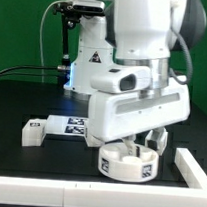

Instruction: Assemble stool

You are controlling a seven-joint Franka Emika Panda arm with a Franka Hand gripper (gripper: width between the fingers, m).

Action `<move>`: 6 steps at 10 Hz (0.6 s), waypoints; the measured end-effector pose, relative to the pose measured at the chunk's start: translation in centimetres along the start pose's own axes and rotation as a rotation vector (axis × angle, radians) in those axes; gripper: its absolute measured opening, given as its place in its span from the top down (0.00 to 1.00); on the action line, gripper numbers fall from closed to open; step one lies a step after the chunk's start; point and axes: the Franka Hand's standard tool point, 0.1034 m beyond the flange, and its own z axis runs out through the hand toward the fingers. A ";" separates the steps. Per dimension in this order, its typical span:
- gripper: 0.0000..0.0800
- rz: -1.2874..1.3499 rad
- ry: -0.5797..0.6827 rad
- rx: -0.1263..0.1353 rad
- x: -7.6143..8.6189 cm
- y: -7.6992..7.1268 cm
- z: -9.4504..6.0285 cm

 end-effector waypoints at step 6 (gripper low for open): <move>0.61 -0.071 -0.001 -0.001 0.9 -0.4 0.5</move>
Offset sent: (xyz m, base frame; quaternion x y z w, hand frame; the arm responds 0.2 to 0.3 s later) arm 0.0000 0.0000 0.0000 0.0000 0.0000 0.0000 1.0000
